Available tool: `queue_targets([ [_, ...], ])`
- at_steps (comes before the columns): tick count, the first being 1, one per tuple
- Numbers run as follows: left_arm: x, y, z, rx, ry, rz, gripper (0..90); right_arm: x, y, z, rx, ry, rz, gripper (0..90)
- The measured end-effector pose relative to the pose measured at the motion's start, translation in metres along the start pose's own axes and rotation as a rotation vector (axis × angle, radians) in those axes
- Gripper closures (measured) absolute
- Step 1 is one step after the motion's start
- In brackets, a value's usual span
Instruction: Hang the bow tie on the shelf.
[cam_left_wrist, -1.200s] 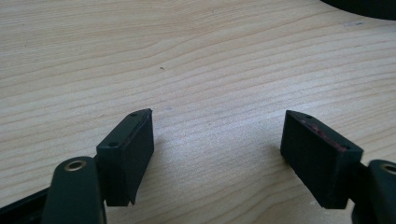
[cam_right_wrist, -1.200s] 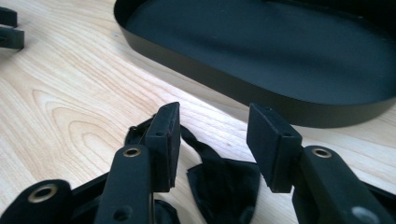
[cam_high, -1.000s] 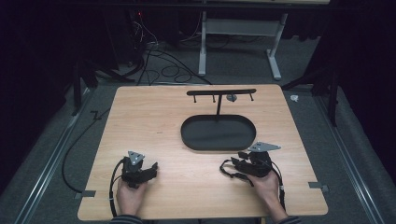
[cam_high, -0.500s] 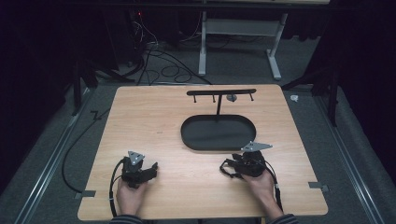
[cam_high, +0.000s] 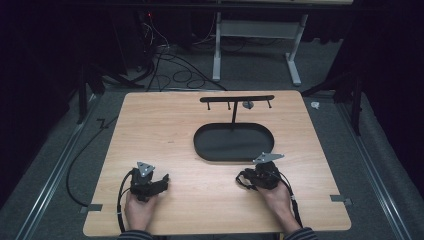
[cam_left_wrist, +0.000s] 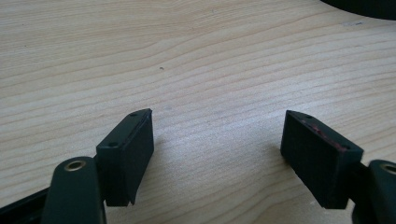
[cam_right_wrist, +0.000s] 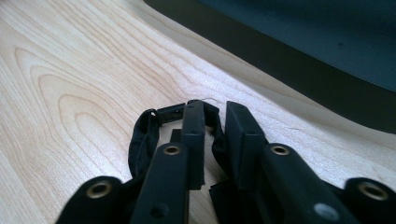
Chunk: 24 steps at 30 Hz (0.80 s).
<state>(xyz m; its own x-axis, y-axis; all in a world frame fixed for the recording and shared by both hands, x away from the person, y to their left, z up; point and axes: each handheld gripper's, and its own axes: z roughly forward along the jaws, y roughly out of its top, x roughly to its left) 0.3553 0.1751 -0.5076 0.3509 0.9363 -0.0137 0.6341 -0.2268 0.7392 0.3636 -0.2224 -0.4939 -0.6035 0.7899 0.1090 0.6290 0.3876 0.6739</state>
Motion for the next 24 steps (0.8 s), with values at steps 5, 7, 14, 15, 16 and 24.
queue_targets([
  [5,0.000,0.000,0.000,0.000,0.000,0.000,26.0,0.000,0.000,0.000,0.003,-0.001,-0.004,85.9],
  [7,0.000,0.000,0.000,0.000,0.000,0.000,26.0,0.001,0.000,0.000,0.005,0.000,-0.012,88.4],
  [14,0.000,0.000,0.000,0.000,0.000,0.000,26.0,0.001,0.000,-0.006,-0.023,-0.006,-0.026,90.0],
  [15,0.000,0.000,0.000,0.000,0.000,0.000,26.0,0.001,0.000,-0.006,-0.023,-0.006,-0.026,90.0],
  [16,0.000,0.000,0.000,0.000,-0.001,0.000,26.0,0.001,0.000,-0.007,-0.029,-0.007,-0.022,90.0],
  [24,0.000,0.000,0.000,0.000,0.000,0.001,26.0,-0.004,0.000,-0.021,-0.077,-0.011,-0.005,90.0],
])
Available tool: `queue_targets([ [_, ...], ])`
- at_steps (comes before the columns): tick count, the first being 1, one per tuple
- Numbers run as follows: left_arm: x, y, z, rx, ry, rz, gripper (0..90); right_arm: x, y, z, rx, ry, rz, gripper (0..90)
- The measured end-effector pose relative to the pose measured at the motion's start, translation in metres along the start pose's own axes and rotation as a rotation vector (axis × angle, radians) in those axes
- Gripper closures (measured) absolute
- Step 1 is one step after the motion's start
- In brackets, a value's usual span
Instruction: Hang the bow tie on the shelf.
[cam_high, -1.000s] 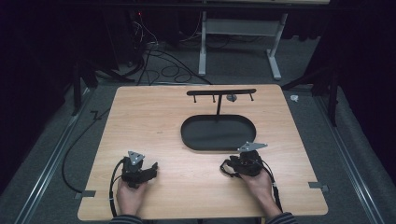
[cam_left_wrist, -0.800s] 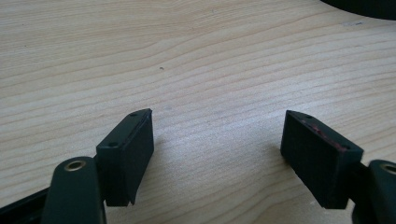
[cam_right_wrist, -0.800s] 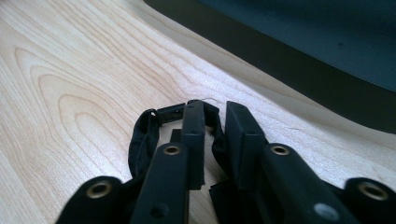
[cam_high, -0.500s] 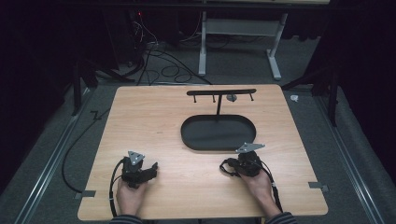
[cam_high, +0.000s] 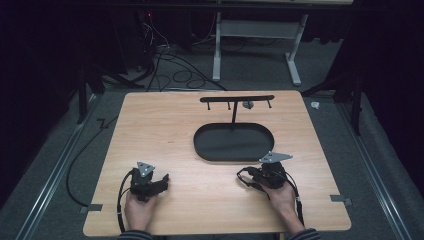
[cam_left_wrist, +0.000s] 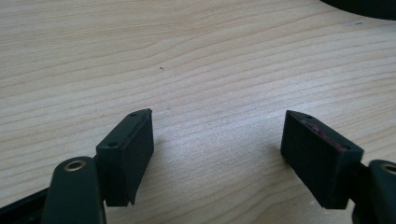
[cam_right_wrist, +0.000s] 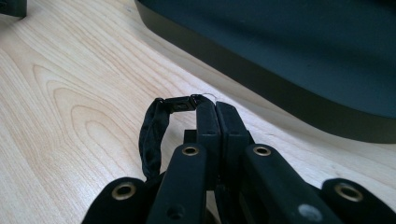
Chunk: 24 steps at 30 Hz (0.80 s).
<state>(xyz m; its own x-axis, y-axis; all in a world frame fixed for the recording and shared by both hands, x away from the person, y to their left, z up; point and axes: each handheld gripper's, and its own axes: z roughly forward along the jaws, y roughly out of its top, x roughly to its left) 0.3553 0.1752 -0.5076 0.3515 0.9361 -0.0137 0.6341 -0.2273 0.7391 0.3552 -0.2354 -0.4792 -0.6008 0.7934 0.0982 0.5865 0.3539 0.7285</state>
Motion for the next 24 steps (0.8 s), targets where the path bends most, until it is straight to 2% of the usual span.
queue_targets([
  [8,0.000,0.000,0.000,0.000,0.000,0.000,26.0,-0.007,0.003,-0.020,-0.067,-0.052,0.013,90.0],
  [19,0.000,0.000,0.000,0.000,0.000,0.000,26.0,-0.013,0.016,-0.039,-0.120,-0.087,0.012,90.0],
  [24,0.000,0.000,0.000,0.000,-0.001,0.000,25.9,-0.013,0.023,-0.047,-0.139,-0.099,-0.004,90.0],
])
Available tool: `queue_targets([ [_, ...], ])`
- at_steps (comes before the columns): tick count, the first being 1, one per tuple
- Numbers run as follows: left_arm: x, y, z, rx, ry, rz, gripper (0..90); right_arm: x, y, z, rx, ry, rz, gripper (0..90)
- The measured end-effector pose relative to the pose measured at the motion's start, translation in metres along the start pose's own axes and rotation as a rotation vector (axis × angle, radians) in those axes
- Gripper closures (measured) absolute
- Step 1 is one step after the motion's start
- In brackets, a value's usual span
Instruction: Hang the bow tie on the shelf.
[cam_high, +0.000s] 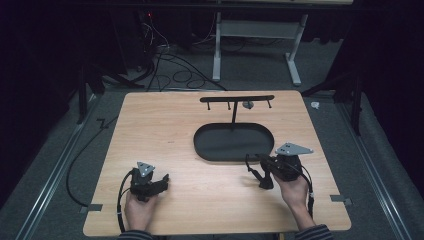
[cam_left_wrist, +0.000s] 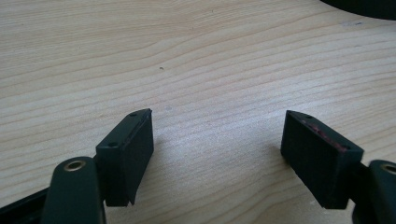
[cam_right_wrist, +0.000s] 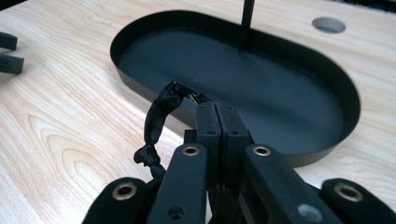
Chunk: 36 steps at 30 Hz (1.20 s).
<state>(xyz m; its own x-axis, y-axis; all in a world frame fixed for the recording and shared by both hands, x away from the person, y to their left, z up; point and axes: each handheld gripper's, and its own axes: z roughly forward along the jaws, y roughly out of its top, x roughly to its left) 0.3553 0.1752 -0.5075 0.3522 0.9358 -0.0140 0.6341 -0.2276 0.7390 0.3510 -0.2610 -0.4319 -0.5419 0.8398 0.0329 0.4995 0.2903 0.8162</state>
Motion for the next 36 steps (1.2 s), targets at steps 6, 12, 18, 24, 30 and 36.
queue_targets([
  [6,0.000,0.000,0.000,0.000,0.000,0.000,25.8,-0.002,0.009,-0.005,-0.016,-0.008,0.001,90.0],
  [12,0.000,0.000,0.000,-0.002,0.000,-0.002,25.8,-0.005,0.019,-0.008,-0.036,-0.017,-0.006,90.0],
  [18,0.000,0.000,0.000,-0.001,0.000,-0.002,25.8,-0.012,0.026,-0.010,-0.060,-0.027,0.011,90.0],
  [24,0.000,0.000,0.000,-0.002,0.000,-0.002,25.8,-0.015,0.035,-0.014,-0.074,-0.038,0.011,90.0],
  [30,0.000,0.000,0.000,-0.002,0.000,-0.002,25.8,-0.020,0.045,-0.015,-0.092,-0.049,0.010,90.0],
  [36,0.000,0.000,0.000,-0.002,0.000,-0.002,25.9,-0.023,0.054,-0.014,-0.100,-0.055,0.016,90.0],
])
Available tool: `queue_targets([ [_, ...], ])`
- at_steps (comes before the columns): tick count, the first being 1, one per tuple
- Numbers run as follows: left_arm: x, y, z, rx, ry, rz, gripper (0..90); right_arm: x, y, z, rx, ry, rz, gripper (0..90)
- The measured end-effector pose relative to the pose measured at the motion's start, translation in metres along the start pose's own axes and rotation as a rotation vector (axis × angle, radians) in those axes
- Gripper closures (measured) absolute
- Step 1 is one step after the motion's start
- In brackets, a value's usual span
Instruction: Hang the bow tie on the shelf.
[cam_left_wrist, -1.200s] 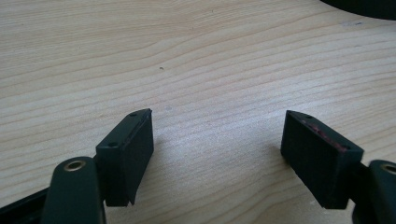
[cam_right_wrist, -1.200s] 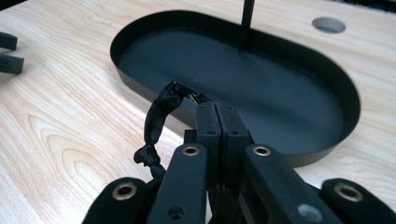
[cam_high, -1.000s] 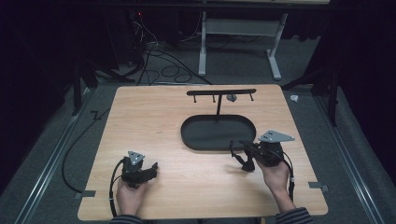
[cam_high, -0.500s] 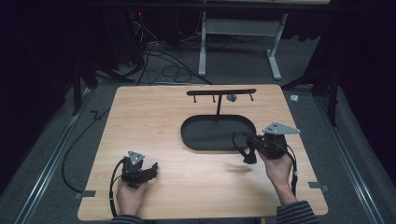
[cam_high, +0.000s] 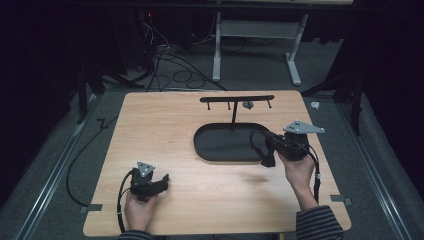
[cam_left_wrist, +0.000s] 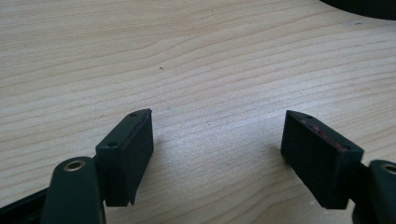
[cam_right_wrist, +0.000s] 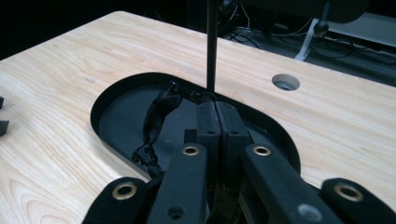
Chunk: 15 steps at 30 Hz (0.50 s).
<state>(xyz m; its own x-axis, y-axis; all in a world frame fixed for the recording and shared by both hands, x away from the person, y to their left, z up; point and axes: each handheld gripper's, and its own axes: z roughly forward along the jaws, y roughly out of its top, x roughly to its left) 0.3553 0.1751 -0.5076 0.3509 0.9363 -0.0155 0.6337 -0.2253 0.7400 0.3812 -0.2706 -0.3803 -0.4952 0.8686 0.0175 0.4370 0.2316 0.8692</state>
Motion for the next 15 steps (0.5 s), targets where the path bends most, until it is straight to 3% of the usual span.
queue_targets([
  [15,0.000,0.000,0.000,-0.001,0.000,0.000,25.8,-0.004,0.026,0.009,-0.020,-0.016,-0.009,90.0],
])
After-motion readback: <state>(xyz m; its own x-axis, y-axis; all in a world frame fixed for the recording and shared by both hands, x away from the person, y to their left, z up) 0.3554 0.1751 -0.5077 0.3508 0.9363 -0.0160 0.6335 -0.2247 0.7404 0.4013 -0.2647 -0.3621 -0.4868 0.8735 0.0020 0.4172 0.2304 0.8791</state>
